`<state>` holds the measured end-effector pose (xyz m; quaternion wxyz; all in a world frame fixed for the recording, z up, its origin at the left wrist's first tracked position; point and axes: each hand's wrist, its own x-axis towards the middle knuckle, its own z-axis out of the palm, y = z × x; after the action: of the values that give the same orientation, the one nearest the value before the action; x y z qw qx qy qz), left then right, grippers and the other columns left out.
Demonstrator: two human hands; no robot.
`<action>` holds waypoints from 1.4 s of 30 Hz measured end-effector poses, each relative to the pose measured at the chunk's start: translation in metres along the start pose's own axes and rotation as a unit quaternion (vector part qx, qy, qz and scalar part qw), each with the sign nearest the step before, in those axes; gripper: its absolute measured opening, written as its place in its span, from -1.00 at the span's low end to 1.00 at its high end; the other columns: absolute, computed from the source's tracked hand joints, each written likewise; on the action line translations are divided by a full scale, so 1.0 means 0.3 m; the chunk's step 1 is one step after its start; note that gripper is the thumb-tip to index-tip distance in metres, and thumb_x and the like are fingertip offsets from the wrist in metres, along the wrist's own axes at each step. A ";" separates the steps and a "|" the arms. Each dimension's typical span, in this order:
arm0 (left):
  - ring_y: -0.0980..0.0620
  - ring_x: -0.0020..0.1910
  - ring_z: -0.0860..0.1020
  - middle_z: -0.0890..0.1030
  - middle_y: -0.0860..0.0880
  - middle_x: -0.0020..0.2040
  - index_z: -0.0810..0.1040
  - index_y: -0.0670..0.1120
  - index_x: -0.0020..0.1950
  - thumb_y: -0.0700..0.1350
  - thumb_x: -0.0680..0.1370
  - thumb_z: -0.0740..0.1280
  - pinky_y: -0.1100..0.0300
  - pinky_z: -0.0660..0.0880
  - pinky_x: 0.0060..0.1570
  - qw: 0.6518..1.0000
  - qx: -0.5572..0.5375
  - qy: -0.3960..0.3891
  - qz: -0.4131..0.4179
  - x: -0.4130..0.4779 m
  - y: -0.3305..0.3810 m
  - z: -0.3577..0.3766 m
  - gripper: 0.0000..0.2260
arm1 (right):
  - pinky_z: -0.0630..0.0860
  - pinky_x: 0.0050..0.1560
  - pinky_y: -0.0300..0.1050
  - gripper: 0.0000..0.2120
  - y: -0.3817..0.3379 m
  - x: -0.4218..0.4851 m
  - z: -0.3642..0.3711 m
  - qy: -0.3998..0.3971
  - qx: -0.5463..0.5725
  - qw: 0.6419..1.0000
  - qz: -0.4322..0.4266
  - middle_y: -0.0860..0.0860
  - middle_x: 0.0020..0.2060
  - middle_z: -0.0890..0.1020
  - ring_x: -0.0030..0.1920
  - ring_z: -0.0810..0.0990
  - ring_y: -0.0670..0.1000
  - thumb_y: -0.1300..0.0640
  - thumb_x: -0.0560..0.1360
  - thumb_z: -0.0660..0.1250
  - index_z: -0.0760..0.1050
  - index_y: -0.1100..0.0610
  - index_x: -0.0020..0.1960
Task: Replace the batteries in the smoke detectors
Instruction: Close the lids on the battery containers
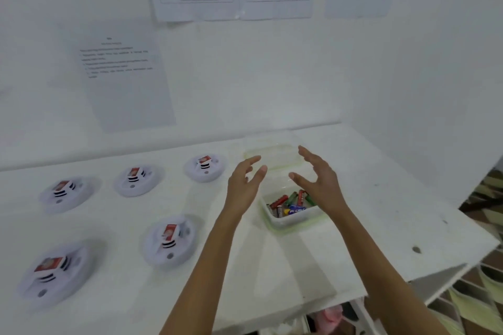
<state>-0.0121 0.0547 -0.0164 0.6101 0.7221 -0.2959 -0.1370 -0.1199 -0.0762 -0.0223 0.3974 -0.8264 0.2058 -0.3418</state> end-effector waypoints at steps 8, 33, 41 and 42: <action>-0.05 0.44 0.23 0.20 -0.08 0.47 0.24 -0.06 0.46 0.02 0.56 0.28 -0.03 0.22 0.41 0.988 0.031 0.122 -0.089 -0.007 -0.043 0.157 -0.50 | 0.18 0.33 -0.14 -0.47 0.229 0.089 -0.125 -0.075 -0.049 0.996 0.021 0.07 0.37 0.39 0.40 0.27 0.08 0.13 0.46 0.38 0.33 0.07 0.40; -0.07 0.26 0.48 0.52 -0.09 0.27 0.43 -0.01 0.32 -0.21 0.63 0.10 -0.01 0.35 0.34 0.950 -0.115 0.255 -0.135 -0.075 -0.120 0.255 -0.70 | 0.27 0.30 -0.16 -0.64 0.316 -0.034 -0.126 -0.063 0.062 0.978 0.191 0.11 0.34 0.43 0.33 0.40 0.08 0.17 0.61 0.09 0.32 0.13 0.40; 0.02 0.11 0.51 0.54 -0.05 0.17 0.36 -0.13 0.40 -0.20 0.65 0.10 0.05 0.38 0.28 0.953 -0.115 0.264 -0.094 -0.068 -0.093 0.077 -0.68 | 0.58 -0.02 -0.12 -0.62 0.338 0.077 -0.163 -0.131 0.007 0.961 0.243 0.25 0.12 0.57 0.06 0.57 0.16 0.37 0.41 0.27 0.48 0.33 0.23; 0.01 0.11 0.51 0.54 -0.07 0.18 0.36 -0.15 0.40 -0.20 0.64 0.11 0.06 0.38 0.27 0.956 -0.107 0.257 -0.088 -0.071 -0.094 0.053 -0.68 | 0.61 -0.25 -0.18 -0.60 0.342 0.089 -0.176 -0.121 0.047 0.952 0.277 0.25 -0.01 0.61 -0.09 0.59 0.14 0.36 0.35 0.30 0.51 0.35 0.19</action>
<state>-0.0305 0.0567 -0.0504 0.7252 0.6861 -0.0481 -0.0305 -0.1471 -0.1814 -0.0695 0.5370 -0.7523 0.3605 -0.1255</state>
